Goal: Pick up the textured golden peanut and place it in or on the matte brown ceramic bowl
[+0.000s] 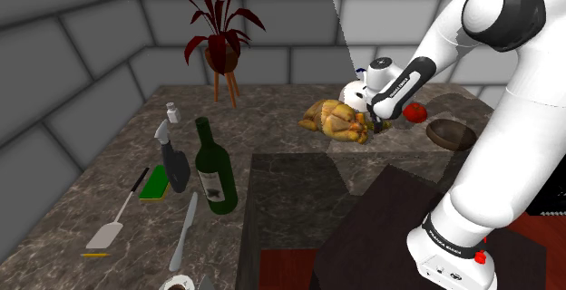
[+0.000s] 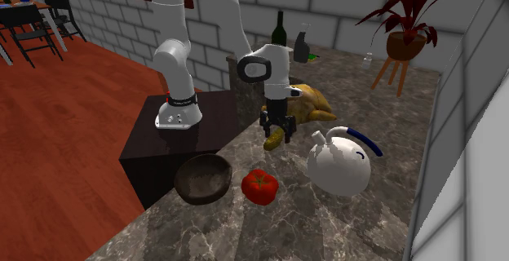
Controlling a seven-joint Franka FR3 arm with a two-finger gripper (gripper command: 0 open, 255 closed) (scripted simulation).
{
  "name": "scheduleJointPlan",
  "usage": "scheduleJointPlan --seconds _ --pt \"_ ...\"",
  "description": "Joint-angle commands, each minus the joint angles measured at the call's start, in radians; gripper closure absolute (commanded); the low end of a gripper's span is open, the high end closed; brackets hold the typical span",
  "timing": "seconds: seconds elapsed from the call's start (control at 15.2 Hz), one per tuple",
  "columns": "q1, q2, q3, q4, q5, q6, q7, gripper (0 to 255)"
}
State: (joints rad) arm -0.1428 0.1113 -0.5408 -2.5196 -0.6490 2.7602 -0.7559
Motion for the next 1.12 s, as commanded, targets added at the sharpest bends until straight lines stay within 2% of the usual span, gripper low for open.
scheduleJointPlan --seconds 0.0,0.59,1.06 --pt "0.000 0.000 0.000 0.000 0.000 0.000 0.000 255" --pt "0.000 0.000 0.000 0.000 0.000 0.000 0.000 255" --pt "0.007 -0.106 0.005 0.005 0.014 -0.108 -0.040 255"
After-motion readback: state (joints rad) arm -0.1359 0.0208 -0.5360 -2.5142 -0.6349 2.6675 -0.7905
